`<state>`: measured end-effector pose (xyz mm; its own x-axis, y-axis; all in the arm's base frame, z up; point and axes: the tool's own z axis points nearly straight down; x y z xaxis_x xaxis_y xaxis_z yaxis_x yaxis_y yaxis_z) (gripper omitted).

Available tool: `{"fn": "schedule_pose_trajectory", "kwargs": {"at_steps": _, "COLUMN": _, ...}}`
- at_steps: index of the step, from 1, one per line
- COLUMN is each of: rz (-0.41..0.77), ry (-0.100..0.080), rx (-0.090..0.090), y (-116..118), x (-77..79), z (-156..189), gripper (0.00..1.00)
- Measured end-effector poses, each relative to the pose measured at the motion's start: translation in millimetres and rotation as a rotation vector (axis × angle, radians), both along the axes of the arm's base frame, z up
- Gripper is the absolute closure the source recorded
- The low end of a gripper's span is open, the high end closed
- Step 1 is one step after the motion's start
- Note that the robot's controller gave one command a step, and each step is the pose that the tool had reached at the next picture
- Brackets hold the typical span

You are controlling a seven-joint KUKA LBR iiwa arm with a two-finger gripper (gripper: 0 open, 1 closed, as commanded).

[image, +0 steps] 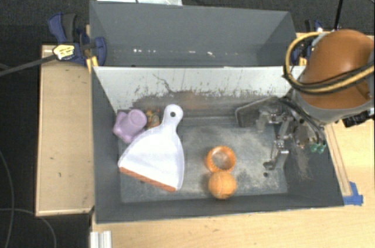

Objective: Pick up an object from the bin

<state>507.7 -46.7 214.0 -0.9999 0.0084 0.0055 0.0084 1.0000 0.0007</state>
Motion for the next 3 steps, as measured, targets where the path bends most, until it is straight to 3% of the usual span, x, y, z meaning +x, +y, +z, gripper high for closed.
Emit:
{"fn": "schedule_pose_trajectory", "kwargs": {"at_steps": 1, "rz": 0.002, "ry": -0.008, "rx": -0.001, "y": 0, "x": 1.7, "z": 4, "gripper": 0.0}}
{"fn": "schedule_pose_trajectory", "kwargs": {"at_steps": 2, "rz": -0.048, "ry": -0.014, "rx": 0.0, "y": 40, "x": 15.2, "z": -71, "gripper": 0.0}}
{"fn": "schedule_pose_trajectory", "kwargs": {"at_steps": 3, "rz": -0.06, "ry": -0.007, "rx": 0.0, "y": 51, "x": 12.7, "z": -105, "gripper": 0.0}}
